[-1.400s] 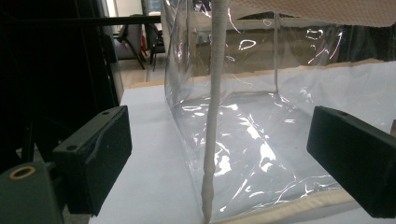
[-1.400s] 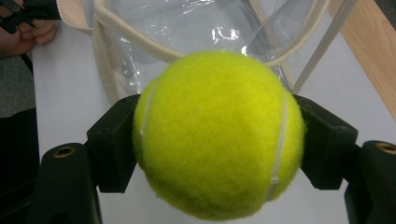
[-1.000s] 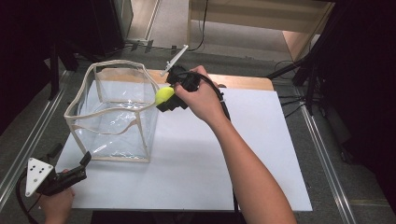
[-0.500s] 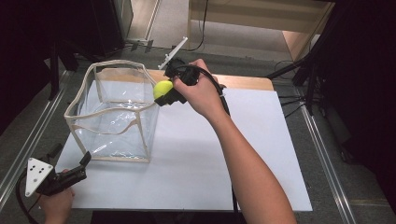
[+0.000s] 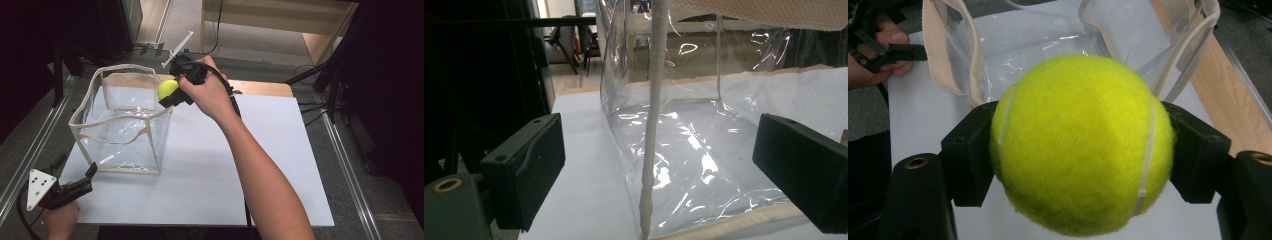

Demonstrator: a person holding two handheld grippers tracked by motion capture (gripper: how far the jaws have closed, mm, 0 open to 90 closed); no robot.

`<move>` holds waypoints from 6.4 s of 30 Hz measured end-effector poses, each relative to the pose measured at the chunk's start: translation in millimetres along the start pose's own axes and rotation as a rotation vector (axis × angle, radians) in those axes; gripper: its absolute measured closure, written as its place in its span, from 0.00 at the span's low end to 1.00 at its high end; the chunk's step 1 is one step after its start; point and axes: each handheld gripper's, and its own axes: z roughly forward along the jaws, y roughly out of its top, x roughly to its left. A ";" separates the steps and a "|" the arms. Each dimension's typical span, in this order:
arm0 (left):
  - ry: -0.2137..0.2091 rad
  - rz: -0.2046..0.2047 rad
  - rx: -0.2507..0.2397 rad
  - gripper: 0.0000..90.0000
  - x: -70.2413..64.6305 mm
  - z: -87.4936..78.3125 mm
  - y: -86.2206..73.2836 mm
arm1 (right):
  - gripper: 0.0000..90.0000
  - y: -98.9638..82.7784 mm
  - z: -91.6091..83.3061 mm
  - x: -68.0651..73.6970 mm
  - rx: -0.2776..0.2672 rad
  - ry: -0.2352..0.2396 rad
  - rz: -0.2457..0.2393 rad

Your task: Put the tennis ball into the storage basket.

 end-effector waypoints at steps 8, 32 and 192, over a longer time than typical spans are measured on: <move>0.000 -0.002 0.000 0.08 0.2 -0.2 0.0 | 0.26 9.1 6.3 1.9 0.012 0.007 -0.011; -0.003 -0.005 -0.004 0.08 0.5 -0.2 -0.1 | 0.26 21.6 39.7 2.2 0.042 0.022 -0.035; 0.000 0.014 0.008 0.08 -1.2 0.2 0.0 | 0.00 -210.7 67.5 57.5 -0.174 -0.105 0.173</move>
